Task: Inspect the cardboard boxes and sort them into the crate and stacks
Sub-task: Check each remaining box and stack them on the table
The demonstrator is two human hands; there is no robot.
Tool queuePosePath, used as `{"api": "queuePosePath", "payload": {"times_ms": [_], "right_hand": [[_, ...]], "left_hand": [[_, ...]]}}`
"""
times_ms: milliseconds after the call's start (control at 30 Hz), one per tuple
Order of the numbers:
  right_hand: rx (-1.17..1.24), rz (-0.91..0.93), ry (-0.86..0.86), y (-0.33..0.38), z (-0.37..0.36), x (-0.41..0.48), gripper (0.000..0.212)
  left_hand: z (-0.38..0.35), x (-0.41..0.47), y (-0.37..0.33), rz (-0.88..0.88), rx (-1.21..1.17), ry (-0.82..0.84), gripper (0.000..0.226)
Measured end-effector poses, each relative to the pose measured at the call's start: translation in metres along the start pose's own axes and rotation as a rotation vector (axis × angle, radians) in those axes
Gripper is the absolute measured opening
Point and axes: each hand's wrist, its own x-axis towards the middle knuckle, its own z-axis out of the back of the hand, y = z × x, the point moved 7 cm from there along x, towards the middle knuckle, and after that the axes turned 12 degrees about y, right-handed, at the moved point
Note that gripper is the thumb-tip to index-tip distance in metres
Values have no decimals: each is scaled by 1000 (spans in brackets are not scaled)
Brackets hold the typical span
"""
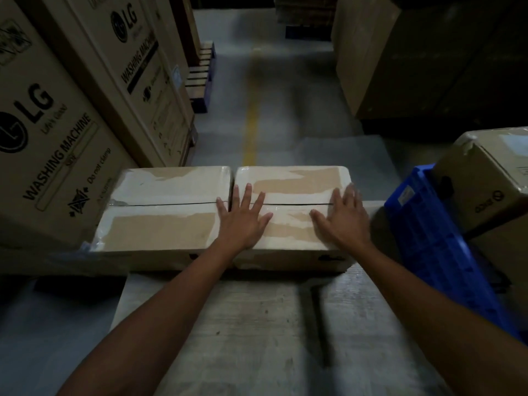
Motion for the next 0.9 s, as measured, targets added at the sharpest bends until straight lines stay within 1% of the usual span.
{"api": "queuePosePath", "payload": {"times_ms": [67, 233, 533, 633, 767, 833, 900], "right_hand": [[-96, 58, 1, 7, -2, -1, 95], [-200, 111, 31, 12, -7, 0, 97], [-237, 125, 87, 10, -10, 5, 98], [-227, 130, 142, 9, -9, 4, 102], [-153, 153, 236, 10, 3, 3, 100], [-73, 140, 218, 12, 14, -5, 98], [14, 137, 115, 18, 28, -22, 94]], "left_hand": [[1, -4, -1, 20, -16, -19, 67], [2, -9, 1, 6, -35, -41, 67], [1, -10, 3, -5, -43, -68, 64], [1, -11, 3, -11, -52, -52, 64], [3, -12, 2, -28, -60, 3, 65], [8, -15, -3, -58, -50, 8, 66], [19, -21, -18, -131, -44, -29, 68]]}}
